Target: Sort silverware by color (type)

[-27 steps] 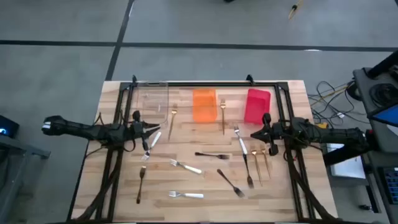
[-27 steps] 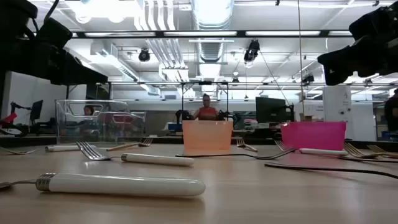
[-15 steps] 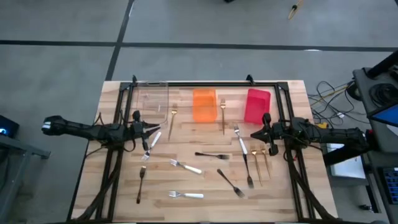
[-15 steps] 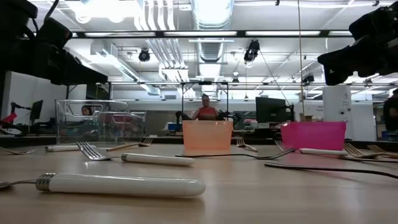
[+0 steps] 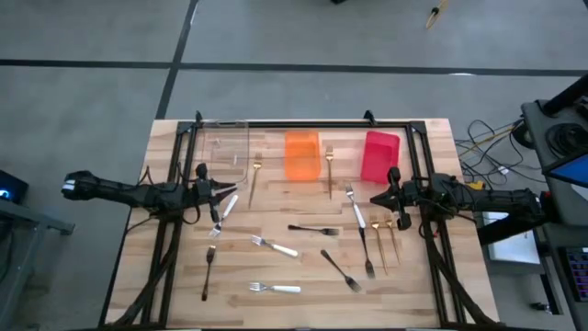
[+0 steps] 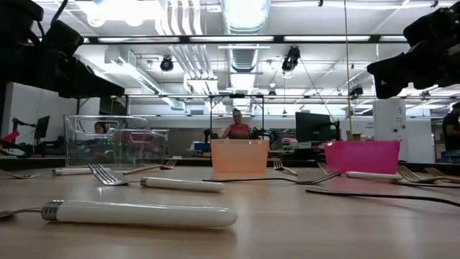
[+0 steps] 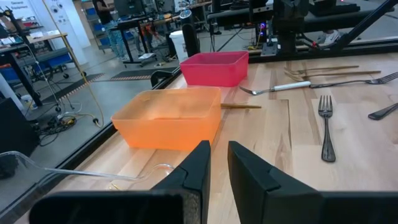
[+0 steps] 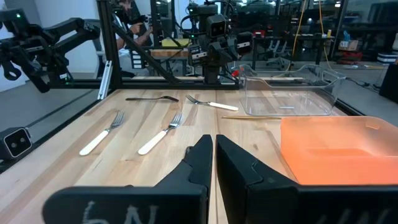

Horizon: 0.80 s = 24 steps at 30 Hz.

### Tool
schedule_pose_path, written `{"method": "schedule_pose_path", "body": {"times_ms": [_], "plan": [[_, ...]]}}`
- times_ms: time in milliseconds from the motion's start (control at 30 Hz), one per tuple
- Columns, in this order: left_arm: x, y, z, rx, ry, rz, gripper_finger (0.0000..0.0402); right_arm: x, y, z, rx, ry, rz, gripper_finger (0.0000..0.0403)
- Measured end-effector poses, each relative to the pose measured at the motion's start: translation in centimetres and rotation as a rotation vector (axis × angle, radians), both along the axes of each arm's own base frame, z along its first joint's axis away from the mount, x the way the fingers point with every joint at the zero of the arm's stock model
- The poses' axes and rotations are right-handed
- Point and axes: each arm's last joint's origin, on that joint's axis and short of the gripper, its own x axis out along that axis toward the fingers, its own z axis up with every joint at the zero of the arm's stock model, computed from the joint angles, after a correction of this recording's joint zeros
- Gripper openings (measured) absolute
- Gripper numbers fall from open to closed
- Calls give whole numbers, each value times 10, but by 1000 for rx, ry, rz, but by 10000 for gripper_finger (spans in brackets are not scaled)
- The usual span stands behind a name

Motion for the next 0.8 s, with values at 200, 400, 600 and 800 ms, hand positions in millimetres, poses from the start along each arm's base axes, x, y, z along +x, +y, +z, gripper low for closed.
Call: {"method": "schedule_pose_path", "body": {"times_ms": [200, 400, 600, 800], "plan": [[0, 0, 0, 0, 1, 0, 39, 0, 0, 0, 0, 0, 0, 12], [0, 0, 0, 0, 3, 0, 39, 0, 0, 0, 0, 0, 0, 12], [0, 0, 0, 0, 3, 0, 39, 0, 0, 0, 0, 0, 0, 12], [0, 0, 0, 0, 3, 0, 39, 0, 0, 0, 0, 0, 0, 12]]}}
